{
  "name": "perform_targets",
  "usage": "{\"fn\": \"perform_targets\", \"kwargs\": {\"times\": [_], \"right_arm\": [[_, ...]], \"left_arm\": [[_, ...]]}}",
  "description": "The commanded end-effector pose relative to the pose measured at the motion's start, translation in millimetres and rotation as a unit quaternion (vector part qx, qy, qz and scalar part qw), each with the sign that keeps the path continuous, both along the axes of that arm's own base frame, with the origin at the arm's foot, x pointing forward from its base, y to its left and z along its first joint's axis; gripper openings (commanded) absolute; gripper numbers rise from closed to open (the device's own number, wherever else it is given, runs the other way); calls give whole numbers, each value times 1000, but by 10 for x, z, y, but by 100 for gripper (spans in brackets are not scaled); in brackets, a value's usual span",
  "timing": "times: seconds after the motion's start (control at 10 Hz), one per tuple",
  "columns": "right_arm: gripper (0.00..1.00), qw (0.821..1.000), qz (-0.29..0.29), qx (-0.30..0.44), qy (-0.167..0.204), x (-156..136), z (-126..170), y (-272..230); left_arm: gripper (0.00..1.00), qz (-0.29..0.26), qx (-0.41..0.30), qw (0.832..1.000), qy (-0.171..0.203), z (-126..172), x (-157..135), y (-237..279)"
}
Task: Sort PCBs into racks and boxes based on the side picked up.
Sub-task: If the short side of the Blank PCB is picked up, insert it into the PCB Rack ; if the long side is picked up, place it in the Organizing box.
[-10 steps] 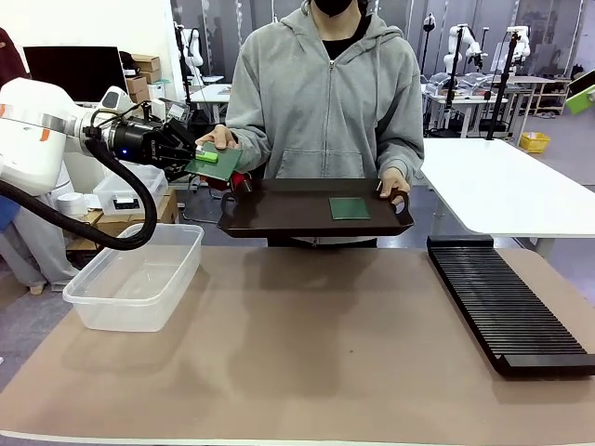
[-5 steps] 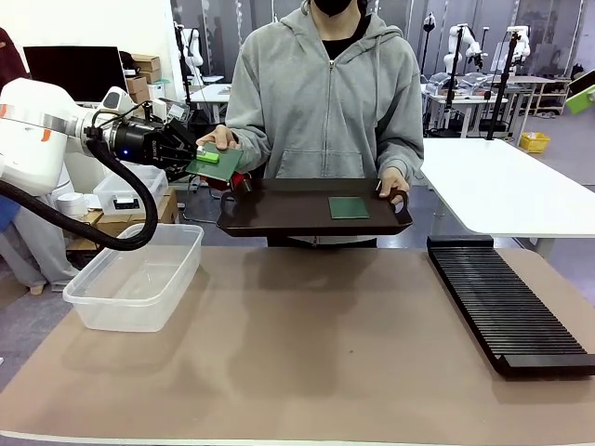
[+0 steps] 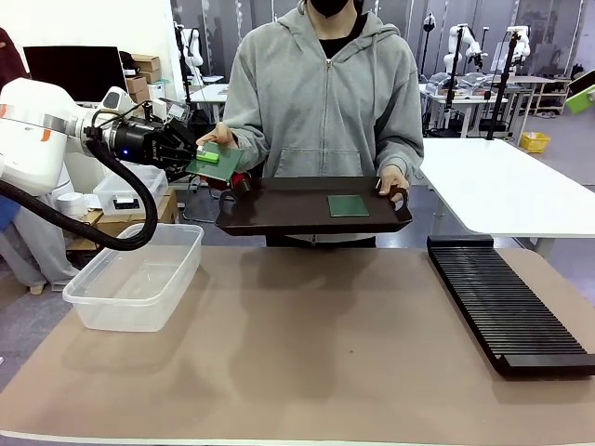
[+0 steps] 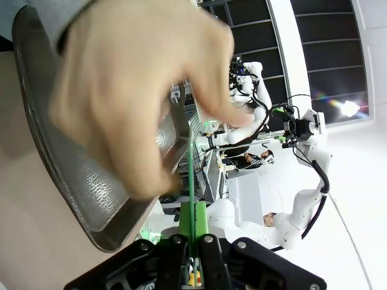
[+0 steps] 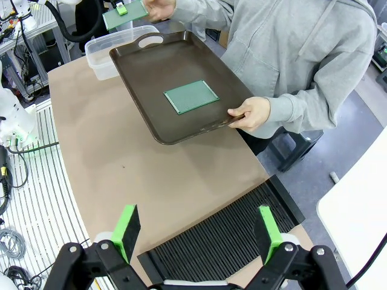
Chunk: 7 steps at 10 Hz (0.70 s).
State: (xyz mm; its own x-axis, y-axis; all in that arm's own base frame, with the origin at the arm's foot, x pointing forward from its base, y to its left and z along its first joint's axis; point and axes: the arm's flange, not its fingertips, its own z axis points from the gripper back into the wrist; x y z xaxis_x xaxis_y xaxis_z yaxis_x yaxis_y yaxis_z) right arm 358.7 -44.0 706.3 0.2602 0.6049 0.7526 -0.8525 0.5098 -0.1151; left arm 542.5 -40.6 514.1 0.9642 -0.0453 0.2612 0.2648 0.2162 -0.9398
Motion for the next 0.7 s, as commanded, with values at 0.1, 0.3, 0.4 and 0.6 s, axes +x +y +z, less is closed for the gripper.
{"fn": "perform_targets", "kwargs": {"times": [0.1,0.3,0.4,0.6], "right_arm": [[100,1000,8,4,0,1,-13,14],[100,1000,8,4,0,1,-13,14],[100,1000,8,4,0,1,-13,14],[100,1000,8,4,0,1,-13,14]], "left_arm": [[0,-4,-2,1000,-6,-11,0,6],[0,-4,-2,1000,-6,-11,0,6],[0,-4,-2,1000,-6,-11,0,6],[0,-4,-2,1000,-6,-11,0,6]]}}
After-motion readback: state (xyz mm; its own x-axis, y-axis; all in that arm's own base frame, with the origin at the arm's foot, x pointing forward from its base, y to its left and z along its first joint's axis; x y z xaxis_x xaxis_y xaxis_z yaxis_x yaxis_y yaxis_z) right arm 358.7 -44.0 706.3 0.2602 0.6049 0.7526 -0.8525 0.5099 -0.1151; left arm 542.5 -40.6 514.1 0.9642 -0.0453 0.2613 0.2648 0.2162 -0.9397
